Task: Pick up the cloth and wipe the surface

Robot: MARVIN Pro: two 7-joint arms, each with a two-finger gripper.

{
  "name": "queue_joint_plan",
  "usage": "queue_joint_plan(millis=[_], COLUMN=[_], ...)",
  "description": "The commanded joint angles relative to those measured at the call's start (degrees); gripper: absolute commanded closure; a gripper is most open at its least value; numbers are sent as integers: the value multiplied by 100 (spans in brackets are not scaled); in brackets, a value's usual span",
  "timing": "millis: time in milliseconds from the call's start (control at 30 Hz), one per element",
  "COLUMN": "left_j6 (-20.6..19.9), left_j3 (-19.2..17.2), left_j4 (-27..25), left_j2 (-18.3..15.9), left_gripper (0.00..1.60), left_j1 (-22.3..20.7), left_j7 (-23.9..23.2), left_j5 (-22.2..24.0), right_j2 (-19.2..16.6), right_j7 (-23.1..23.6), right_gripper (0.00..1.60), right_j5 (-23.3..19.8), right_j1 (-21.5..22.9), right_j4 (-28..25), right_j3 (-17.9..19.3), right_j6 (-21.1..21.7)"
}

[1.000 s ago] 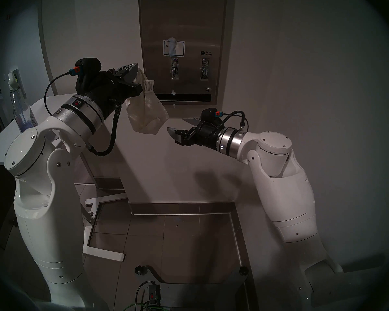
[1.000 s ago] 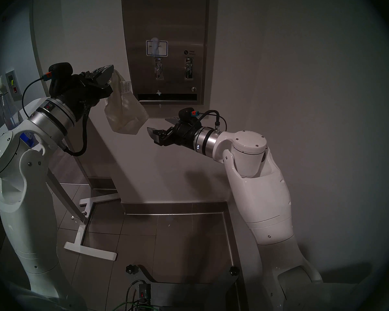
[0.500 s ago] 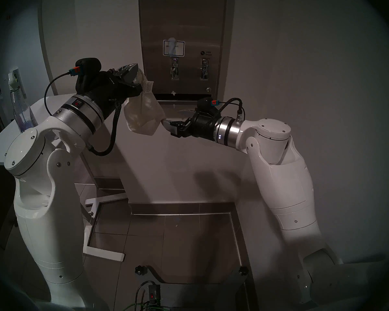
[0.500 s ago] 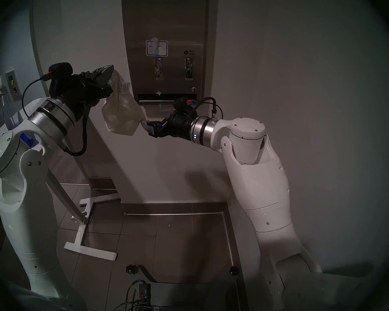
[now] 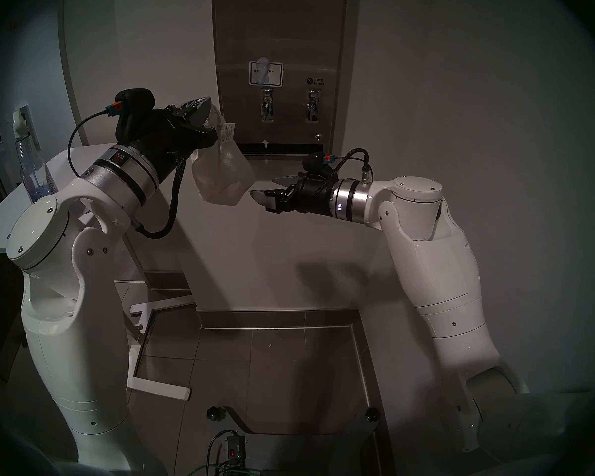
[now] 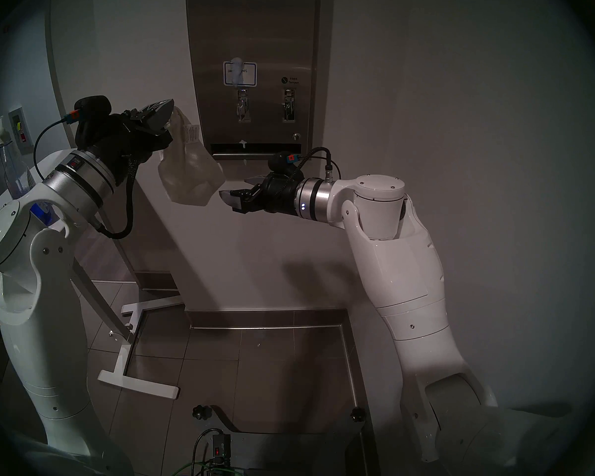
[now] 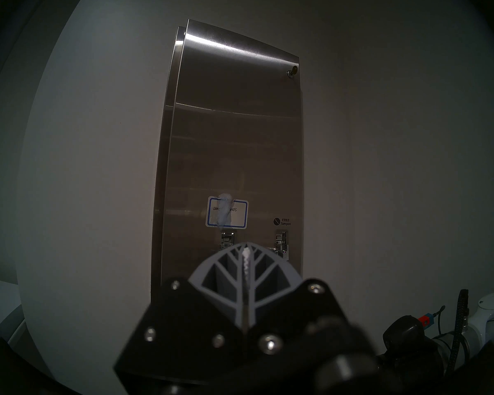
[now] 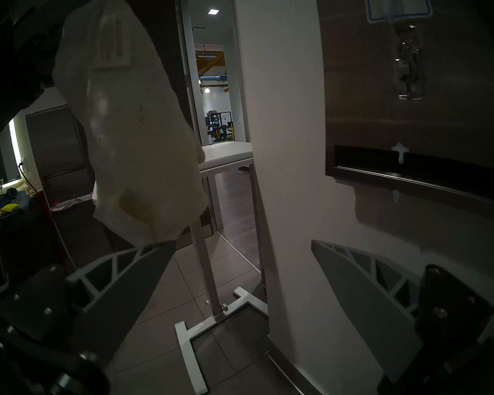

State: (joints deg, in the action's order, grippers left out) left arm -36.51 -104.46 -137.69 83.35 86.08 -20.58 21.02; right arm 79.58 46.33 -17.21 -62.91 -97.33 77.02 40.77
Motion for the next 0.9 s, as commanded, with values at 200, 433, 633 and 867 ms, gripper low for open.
queue_joint_plan(millis=[200, 433, 633, 867], left_j6=[80, 86, 90, 93], left_j3=[3, 4, 5, 5], left_j4=[-122, -121, -120, -120], left_j2=[-6, -3, 0, 4], left_gripper=[160, 160, 160, 160], left_j1=[-144, -148, -150, -152], left_j7=[-11, -13, -16, -20], left_j5=[0, -5, -11, -16], right_j2=[432, 454, 359, 389], right_j7=[110, 163, -115, -191], right_gripper=[0, 0, 0, 0], right_j5=[-358, -476, -158, -95], right_j1=[596, 494, 168, 115], right_j4=[136, -32, -417, -479], right_j3=[311, 396, 258, 253], right_j6=[3, 185, 21, 23])
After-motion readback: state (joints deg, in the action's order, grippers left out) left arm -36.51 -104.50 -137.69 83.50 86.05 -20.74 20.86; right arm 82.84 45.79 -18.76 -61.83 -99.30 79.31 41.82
